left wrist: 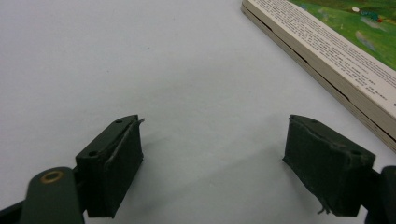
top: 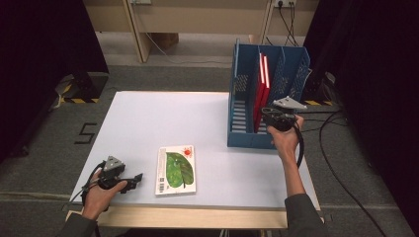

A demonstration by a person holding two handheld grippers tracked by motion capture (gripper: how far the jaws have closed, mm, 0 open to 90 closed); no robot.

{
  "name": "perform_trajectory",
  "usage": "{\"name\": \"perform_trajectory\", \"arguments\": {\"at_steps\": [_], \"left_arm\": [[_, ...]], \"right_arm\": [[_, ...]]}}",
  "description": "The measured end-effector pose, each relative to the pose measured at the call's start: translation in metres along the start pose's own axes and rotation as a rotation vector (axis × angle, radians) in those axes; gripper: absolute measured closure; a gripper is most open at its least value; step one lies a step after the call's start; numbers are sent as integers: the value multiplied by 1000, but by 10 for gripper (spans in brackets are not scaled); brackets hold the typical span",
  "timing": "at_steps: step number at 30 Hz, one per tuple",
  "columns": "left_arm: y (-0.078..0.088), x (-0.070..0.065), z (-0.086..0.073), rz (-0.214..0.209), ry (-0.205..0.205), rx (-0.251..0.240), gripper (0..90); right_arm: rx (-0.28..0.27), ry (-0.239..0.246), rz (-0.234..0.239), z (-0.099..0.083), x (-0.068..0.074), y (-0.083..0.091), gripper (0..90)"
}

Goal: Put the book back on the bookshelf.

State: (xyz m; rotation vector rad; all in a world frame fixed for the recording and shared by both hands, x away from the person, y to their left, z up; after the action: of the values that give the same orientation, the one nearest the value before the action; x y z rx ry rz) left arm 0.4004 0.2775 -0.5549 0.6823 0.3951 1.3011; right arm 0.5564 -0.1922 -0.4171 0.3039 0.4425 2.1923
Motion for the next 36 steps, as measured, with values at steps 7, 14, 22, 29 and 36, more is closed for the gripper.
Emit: {"name": "perform_trajectory", "arguments": {"at_steps": [7,14,22,29,36], "left_arm": [[0,0,0,1,2,-1,178],[0,0,0,1,-2,-2,177],[0,0,0,1,0,-2,178],[0,0,0,1,6,-2,177],[0,0,0,1,2,-2,174]], "right_arm": [[28,36,15,-7,3,-3,790],[17,14,-2,-4,-2,-11,792],[24,-1,-3,-7,-4,-14,788],[21,7,-21,-9,-4,-19,800],[17,-18,-6,-9,-6,-19,789]]}}
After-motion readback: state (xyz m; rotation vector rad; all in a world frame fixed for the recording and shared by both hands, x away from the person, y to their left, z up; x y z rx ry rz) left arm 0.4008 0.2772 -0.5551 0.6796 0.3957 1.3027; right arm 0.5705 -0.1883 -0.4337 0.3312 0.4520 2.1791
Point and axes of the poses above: each handheld gripper's, and its own axes: y roughly backward along the jaws, z roughly out of its top, x roughly to its left, the point moved 8 cm from there along -y, roughly forward along the jaws, and after that the axes turned 14 degrees about z, right-handed, at the moved point
